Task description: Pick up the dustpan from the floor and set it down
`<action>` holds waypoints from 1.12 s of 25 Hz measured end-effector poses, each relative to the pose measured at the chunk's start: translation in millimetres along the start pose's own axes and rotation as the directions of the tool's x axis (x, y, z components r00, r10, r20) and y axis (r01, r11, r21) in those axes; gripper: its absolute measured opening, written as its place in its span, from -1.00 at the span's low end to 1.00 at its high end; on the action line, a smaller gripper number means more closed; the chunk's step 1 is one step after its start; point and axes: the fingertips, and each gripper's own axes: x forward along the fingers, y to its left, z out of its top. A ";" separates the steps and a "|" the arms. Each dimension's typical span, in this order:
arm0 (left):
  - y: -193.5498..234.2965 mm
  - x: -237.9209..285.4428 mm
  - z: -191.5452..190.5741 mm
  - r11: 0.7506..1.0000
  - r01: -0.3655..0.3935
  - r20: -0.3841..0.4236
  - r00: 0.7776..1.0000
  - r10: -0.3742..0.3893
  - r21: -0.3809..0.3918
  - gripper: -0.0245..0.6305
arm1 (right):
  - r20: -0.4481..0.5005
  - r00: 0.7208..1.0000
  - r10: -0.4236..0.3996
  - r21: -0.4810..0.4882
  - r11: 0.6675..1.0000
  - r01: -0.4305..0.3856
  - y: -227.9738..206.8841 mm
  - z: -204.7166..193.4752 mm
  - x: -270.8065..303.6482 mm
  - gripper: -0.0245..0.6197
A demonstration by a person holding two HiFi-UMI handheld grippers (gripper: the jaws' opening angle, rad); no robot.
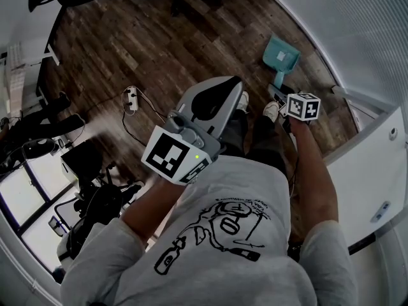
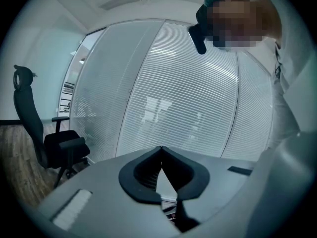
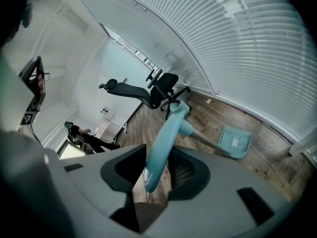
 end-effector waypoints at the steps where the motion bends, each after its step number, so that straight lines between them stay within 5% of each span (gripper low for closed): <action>1: -0.7 0.1 0.8 1.000 0.001 0.001 1.000 -0.001 -0.001 -0.92 | -0.006 1.000 0.003 0.005 1.000 -0.003 1.1 -1.3 0.6 -0.55; 13: 0.2 0.8 2.5 1.000 -0.004 0.004 1.000 0.004 -0.005 -0.92 | -0.050 0.999 0.021 0.069 0.997 -0.017 4.2 -19.8 4.5 -0.55; 28: -10.0 5.0 18.8 1.000 0.021 0.043 0.999 -0.021 0.010 -0.92 | -0.014 0.997 -0.075 0.060 0.995 0.076 -8.0 -5.5 -33.5 -0.49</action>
